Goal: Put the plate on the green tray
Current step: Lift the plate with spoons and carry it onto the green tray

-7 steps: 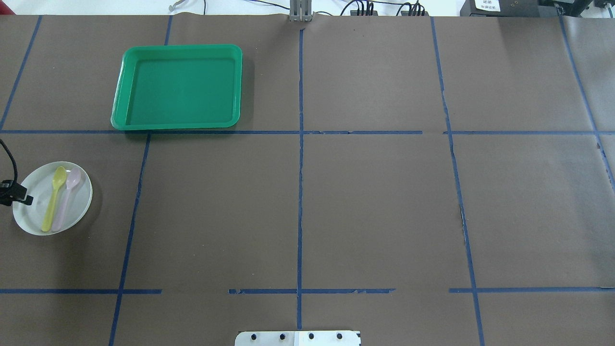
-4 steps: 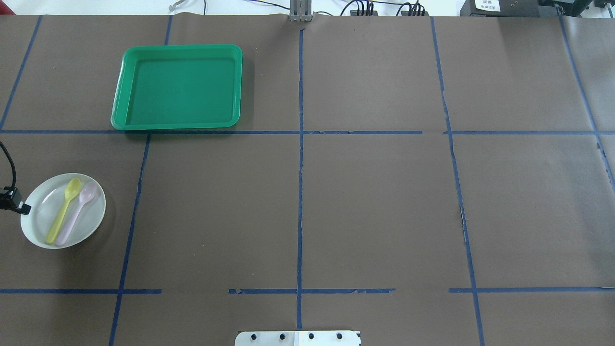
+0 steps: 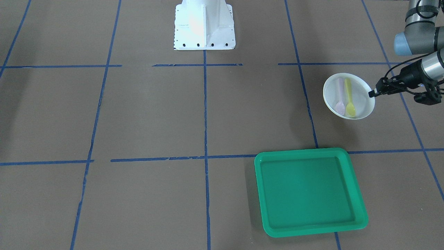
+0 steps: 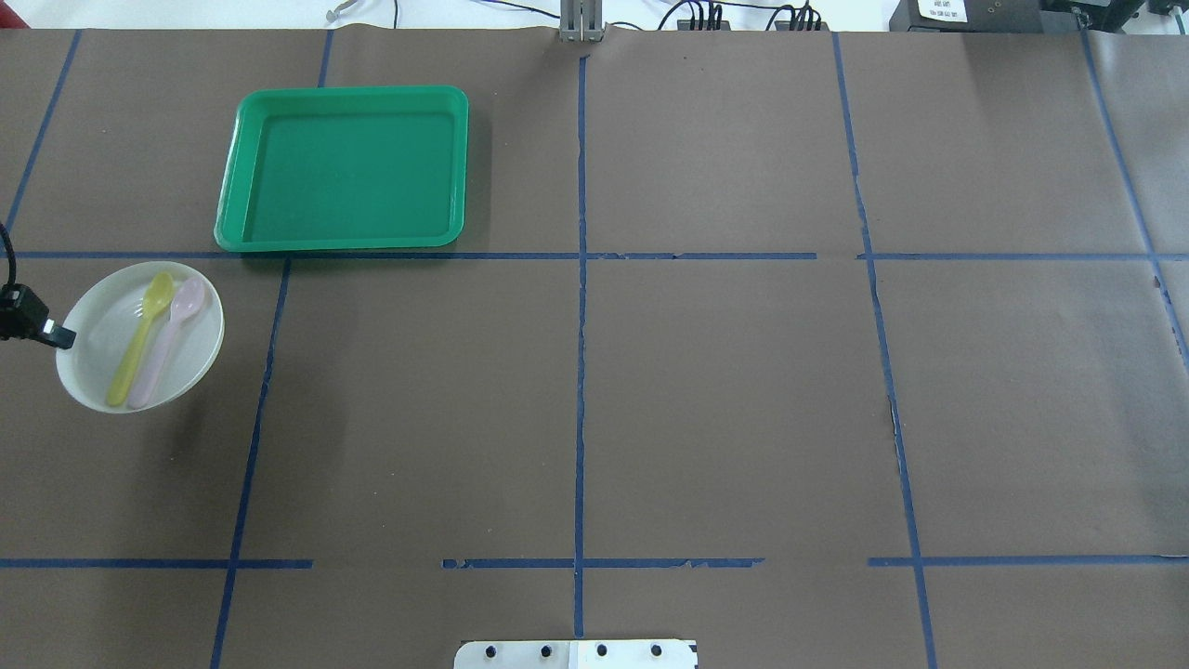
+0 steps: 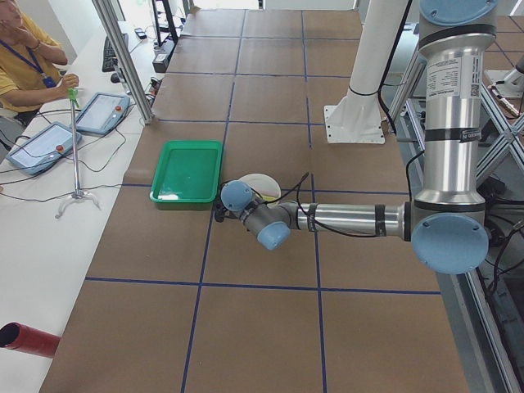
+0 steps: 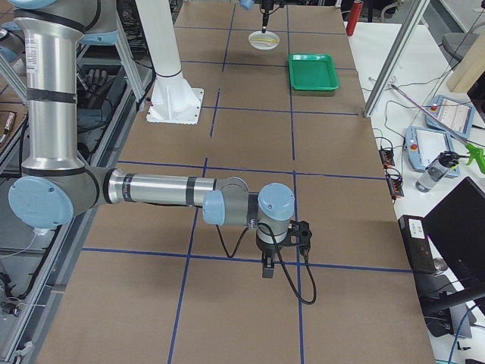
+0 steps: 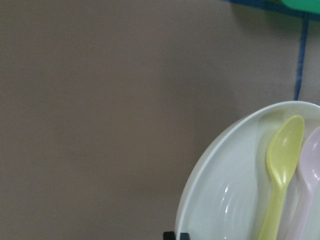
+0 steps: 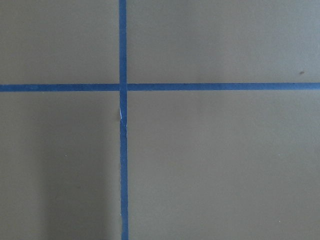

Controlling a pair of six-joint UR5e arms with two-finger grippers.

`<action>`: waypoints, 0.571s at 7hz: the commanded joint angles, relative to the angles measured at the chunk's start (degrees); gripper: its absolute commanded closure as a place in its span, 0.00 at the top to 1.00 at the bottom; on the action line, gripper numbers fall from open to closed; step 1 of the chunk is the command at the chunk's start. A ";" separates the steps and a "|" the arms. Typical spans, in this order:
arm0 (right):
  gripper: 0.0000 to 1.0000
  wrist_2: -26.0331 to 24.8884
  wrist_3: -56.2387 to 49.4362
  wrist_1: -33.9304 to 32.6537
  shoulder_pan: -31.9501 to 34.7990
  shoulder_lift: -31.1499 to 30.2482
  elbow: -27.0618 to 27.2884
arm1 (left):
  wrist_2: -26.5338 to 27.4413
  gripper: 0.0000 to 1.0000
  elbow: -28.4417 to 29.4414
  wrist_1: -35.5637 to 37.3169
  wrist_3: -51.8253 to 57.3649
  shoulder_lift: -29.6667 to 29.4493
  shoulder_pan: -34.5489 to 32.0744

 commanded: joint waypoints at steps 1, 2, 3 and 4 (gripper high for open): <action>1.00 0.00 0.00 0.00 0.00 0.00 0.00 | 0.35 0.00 9.84 0.08 -5.03 -15.39 -0.34; 1.00 0.09 0.00 0.00 0.00 0.00 0.00 | 1.05 0.00 17.48 0.08 -5.48 -22.09 0.01; 1.00 0.09 0.00 0.00 0.00 0.00 0.09 | 7.84 0.00 24.00 -0.09 -5.31 -27.99 0.27; 1.00 0.09 0.00 0.00 0.00 0.00 0.00 | 9.04 0.00 32.24 -0.10 -5.57 -33.87 1.06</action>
